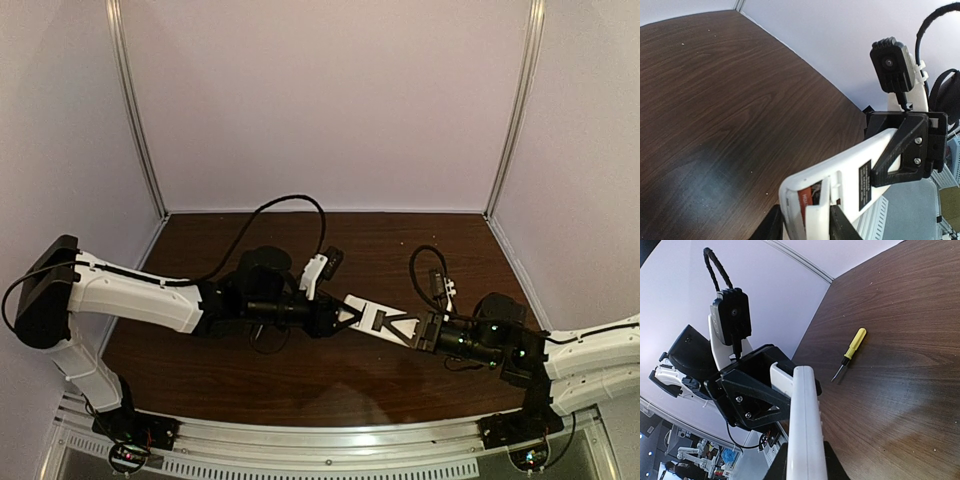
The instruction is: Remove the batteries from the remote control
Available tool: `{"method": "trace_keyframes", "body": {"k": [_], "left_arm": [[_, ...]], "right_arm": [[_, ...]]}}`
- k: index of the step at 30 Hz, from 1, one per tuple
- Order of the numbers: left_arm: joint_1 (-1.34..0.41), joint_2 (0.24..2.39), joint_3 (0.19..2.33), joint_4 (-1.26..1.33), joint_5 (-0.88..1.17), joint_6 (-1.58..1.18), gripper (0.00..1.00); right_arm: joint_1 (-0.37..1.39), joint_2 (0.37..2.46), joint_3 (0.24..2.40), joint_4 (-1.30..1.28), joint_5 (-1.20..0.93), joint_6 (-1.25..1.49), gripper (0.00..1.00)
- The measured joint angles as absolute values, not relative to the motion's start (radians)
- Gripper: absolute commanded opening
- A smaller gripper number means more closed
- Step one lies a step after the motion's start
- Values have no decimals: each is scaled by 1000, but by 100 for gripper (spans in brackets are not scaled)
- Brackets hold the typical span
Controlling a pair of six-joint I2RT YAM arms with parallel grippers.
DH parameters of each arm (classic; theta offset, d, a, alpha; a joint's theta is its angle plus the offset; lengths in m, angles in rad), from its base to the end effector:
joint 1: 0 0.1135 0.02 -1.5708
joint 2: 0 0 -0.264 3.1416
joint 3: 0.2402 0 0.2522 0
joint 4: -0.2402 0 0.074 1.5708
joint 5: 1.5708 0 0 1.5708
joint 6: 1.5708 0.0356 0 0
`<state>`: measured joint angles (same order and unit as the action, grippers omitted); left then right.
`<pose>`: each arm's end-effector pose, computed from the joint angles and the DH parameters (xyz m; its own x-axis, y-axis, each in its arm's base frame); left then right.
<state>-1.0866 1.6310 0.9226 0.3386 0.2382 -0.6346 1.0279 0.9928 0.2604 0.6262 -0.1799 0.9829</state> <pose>0.1612 -0.3245 0.2240 -0.7061 0.1049 -0.7003 0.6753 0.3971 -0.6215 0.1012 0.1800 0.2039 -0.8078 0.2459 -0.5357 -0.4726 0.2729 0.8379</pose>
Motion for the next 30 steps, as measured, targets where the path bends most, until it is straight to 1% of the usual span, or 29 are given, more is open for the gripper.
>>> {"method": "trace_keyframes", "body": {"k": [3, 11, 16, 22, 27, 30], "left_arm": [[-1087, 1631, 923, 337, 239, -634, 33], [-1089, 1623, 916, 325, 231, -637, 25], [-1089, 1613, 912, 311, 213, -638, 22], [-1089, 1595, 899, 285, 199, -640, 14], [-1089, 1557, 869, 275, 182, -643, 3], [-1089, 1535, 853, 265, 166, -643, 0]], "right_arm": [[1029, 990, 260, 616, -173, 985, 0], [1038, 984, 260, 602, -132, 994, 0], [1038, 985, 260, 600, -118, 994, 0], [1038, 987, 260, 595, -86, 994, 0], [1038, 988, 260, 585, -60, 994, 0], [1038, 990, 260, 579, -47, 994, 0]]}}
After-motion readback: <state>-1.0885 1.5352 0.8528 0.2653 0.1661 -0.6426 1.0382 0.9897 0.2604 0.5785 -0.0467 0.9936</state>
